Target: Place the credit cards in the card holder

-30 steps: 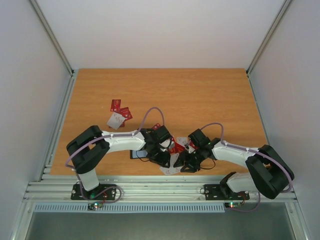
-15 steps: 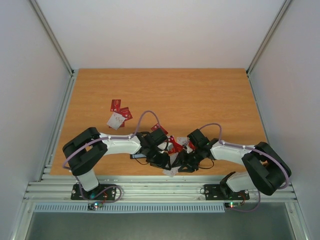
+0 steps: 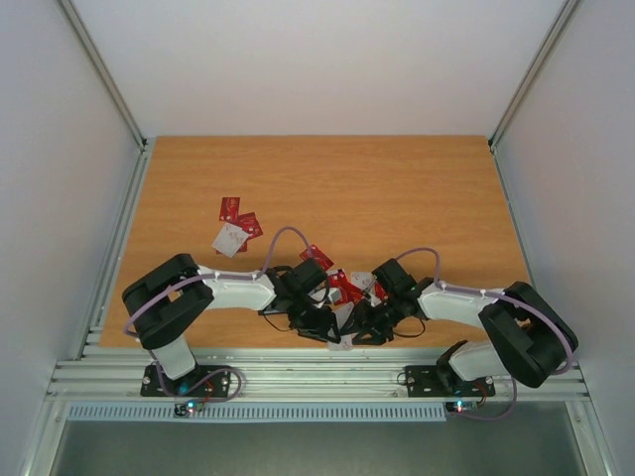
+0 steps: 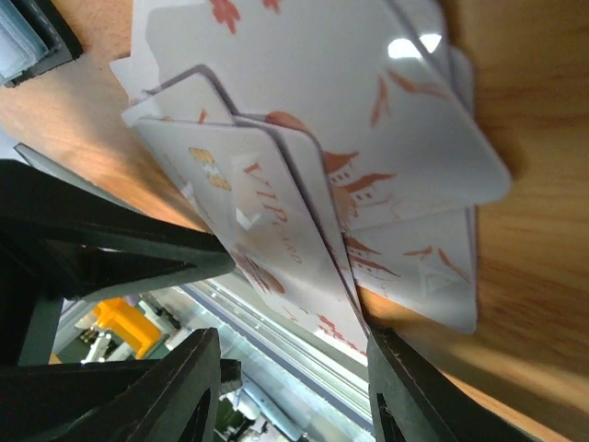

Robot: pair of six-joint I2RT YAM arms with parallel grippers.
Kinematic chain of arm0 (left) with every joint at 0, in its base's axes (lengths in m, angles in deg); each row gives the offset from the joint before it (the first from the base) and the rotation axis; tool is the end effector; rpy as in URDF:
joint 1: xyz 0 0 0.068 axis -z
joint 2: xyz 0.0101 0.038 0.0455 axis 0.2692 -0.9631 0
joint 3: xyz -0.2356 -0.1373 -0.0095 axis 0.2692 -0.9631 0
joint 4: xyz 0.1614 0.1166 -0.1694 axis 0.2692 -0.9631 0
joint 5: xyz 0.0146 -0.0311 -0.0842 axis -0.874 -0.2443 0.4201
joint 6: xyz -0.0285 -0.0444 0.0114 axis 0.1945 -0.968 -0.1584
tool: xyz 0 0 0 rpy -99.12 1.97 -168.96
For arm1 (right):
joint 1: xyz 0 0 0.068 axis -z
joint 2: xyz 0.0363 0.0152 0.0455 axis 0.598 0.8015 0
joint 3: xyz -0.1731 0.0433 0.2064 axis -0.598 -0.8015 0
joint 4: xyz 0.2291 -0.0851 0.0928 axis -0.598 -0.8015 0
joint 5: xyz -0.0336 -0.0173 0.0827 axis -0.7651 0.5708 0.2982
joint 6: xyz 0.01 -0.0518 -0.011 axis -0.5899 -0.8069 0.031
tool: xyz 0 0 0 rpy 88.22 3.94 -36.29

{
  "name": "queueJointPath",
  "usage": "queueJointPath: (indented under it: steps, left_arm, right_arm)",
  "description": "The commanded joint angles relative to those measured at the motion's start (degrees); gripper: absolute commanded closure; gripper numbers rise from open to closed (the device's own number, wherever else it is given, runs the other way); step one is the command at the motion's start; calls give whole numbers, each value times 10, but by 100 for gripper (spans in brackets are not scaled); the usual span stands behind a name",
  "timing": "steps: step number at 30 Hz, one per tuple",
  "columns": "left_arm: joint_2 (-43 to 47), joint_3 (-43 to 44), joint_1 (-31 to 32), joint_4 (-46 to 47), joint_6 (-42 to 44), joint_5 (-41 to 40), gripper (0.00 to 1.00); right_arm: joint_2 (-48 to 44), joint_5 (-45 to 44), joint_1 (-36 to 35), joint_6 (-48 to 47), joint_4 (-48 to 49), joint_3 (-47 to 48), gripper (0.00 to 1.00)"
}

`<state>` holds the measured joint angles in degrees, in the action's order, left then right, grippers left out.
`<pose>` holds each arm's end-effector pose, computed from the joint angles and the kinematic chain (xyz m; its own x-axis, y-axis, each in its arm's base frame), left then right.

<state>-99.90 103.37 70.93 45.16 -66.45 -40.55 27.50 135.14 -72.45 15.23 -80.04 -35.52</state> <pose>0.1485 -0.2543 0.1244 -0.8976 0.4374 0.0554 0.2750 0.6537 -0.7050 0.1402 0.1327 0.1131 -0.9576 -0.2860 0.0361 -0.1575 0.6239 0.7654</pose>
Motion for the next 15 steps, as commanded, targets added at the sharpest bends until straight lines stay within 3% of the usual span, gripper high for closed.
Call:
queueJointPath:
  steps: [1,10,15]
  left_arm:
    - [-2,-13,16,77,-25,16,59]
    - [-8,27,13,-34,28,-7,62]
    - [27,31,10,-83,43,-40,62]
  right_arm:
    - [-23,-59,-8,-24,-75,5,55]
    - [-50,-76,-9,-58,-184,17,54]
    - [-39,-57,-13,-38,-130,4,54]
